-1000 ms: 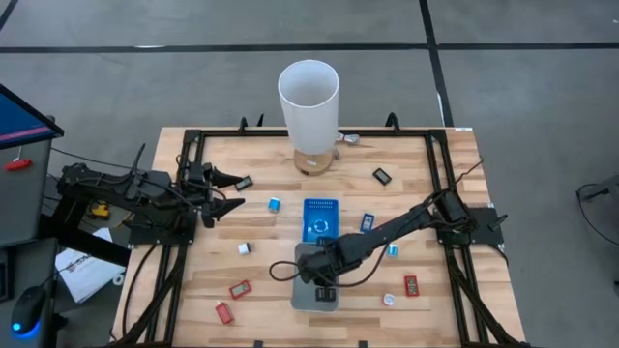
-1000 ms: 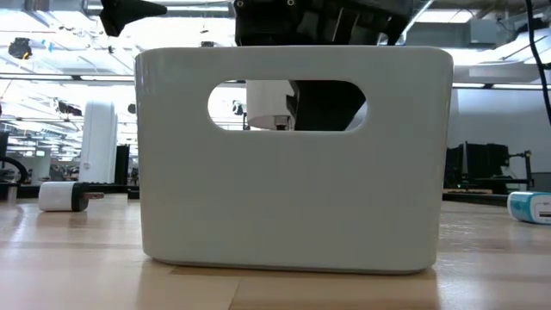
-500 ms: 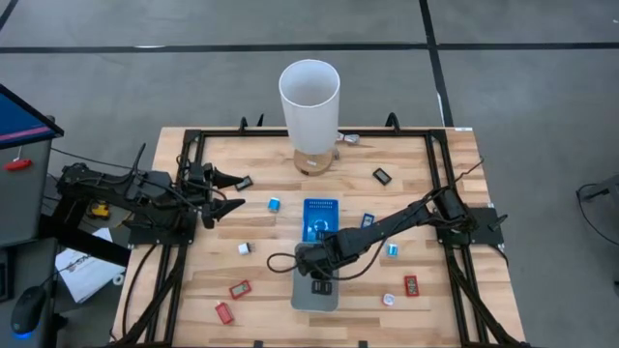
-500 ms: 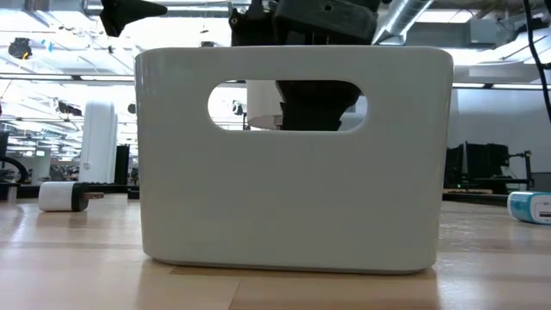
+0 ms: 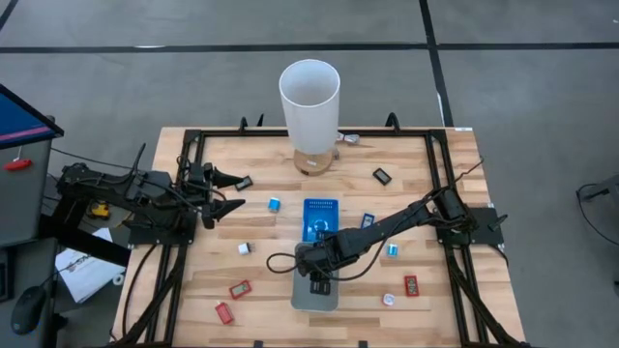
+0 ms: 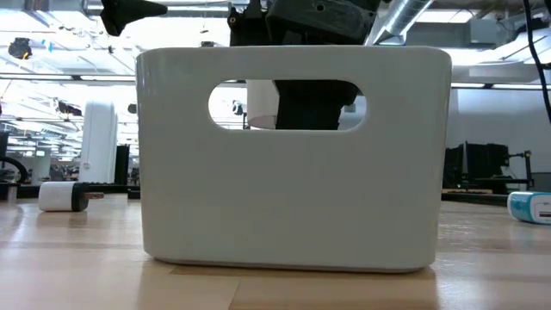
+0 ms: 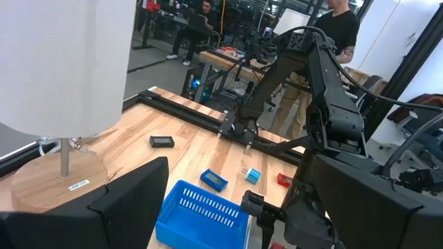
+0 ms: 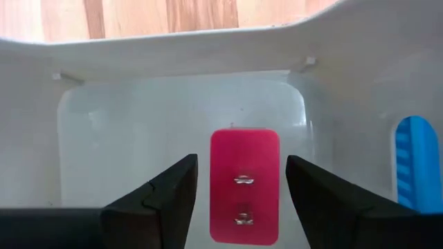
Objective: Pick & Place Office items
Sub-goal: Put the red charger adapter into the gray bin
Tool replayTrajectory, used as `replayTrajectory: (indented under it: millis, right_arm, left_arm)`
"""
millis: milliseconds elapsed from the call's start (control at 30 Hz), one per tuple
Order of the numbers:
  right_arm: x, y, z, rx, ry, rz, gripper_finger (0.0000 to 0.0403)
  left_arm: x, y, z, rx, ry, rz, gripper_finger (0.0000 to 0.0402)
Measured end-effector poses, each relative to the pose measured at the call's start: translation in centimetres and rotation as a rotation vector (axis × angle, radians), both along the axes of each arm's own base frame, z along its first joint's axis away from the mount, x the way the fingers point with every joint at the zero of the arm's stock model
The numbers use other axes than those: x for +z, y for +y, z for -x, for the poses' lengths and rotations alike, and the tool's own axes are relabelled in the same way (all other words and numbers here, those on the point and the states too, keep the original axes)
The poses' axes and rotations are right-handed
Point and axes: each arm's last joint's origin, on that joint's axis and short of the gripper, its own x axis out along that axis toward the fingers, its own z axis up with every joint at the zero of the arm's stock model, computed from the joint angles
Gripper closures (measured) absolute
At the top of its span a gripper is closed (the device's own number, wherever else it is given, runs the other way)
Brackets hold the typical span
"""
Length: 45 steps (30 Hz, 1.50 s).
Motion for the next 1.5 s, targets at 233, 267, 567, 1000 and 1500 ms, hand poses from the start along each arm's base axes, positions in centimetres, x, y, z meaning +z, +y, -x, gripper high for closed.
replayTrajectory:
  millis: [233,267,567,1000,1500]
  right_arm:
    - [0.6,-0.1,0.2,-0.044,-0.004,0.003,0.0189]
    - [0.9,-0.2,0.4,-0.049,-0.002,0.009,0.0189]
    - [6.6,-0.3,2.0,-0.085,-0.139,-0.001,0.0189]
    - [15.5,-0.3,5.9,-0.189,-0.414,-0.128,0.0188]
    - [17.9,3.7,9.2,-0.25,-0.527,-0.176,0.0188]
  left_arm:
    - [0.0,0.0,0.0,-0.018,0.005,-0.024,0.005]
    - [0.0,-0.1,0.0,-0.025,0.004,-0.023,0.005]
    - [0.1,-0.4,-0.1,-0.138,-0.003,-0.007,0.005]
    - [-1.5,-4.8,-2.2,-0.552,0.139,0.267,0.005]
    - [-8.3,-13.9,1.6,-0.863,0.859,0.238,0.005]
